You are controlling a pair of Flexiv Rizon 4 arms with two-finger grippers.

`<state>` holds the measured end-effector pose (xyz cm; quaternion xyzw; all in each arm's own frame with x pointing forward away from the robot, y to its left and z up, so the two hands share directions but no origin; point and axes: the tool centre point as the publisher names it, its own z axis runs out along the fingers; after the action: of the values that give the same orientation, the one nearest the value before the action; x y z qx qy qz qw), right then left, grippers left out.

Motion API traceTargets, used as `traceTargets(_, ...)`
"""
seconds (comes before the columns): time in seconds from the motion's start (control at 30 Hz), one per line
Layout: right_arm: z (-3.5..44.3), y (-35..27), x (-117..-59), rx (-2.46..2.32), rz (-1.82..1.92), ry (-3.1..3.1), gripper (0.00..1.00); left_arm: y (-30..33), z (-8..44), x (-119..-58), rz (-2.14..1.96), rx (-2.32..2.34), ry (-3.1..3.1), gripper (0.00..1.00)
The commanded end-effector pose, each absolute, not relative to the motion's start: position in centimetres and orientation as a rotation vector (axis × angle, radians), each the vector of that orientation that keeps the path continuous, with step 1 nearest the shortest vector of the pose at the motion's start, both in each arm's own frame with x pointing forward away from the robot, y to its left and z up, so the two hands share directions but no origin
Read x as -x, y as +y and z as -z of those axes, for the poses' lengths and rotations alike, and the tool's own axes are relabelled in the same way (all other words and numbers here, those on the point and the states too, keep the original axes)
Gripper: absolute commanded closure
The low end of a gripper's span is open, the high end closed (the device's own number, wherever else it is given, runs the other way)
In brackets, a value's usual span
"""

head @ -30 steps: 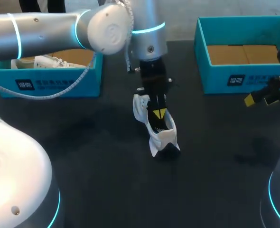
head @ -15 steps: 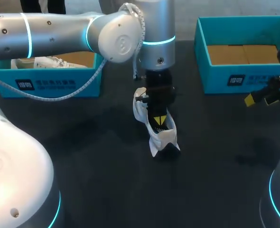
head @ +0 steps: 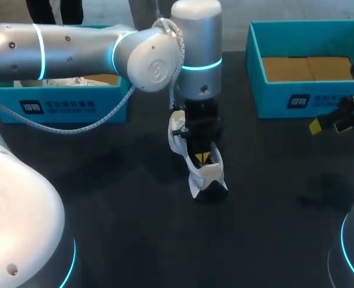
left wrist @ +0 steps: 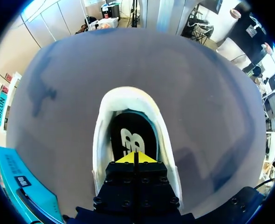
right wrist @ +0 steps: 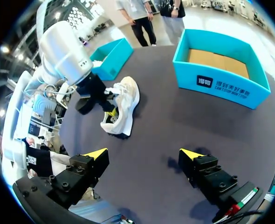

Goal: Take the shoe out of the shoebox, open the shoe tongue, remove and reinsert the insole, then place the shoe into the shoebox

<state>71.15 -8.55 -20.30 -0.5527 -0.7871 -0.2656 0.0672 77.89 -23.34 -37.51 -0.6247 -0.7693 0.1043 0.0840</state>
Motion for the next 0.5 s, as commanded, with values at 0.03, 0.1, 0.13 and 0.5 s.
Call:
traceTargets(0.03, 20.3, -8.5, -71.1, 1.668, 0.799, -2.373, 0.0, -23.3, 38.8, -77.6, -0.315, 1.862, -2.302, 1.0)
traceTargets(0.1, 20.3, -8.5, -71.1, 1.668, 0.799, -2.373, 0.0, -23.2, 39.2, -77.5, -0.316, 1.857, -2.304, 1.0)
traceTargets(0.13, 20.3, -8.5, -71.1, 1.668, 0.799, -2.373, 0.0, -23.2, 39.5, -77.5, -0.314, 1.854, -2.306, 1.0)
traceTargets(0.5, 20.3, -8.5, -71.1, 1.668, 0.799, -2.373, 0.0, -23.4, 38.8, -77.0, -0.336, 1.868, -2.313, 1.0)
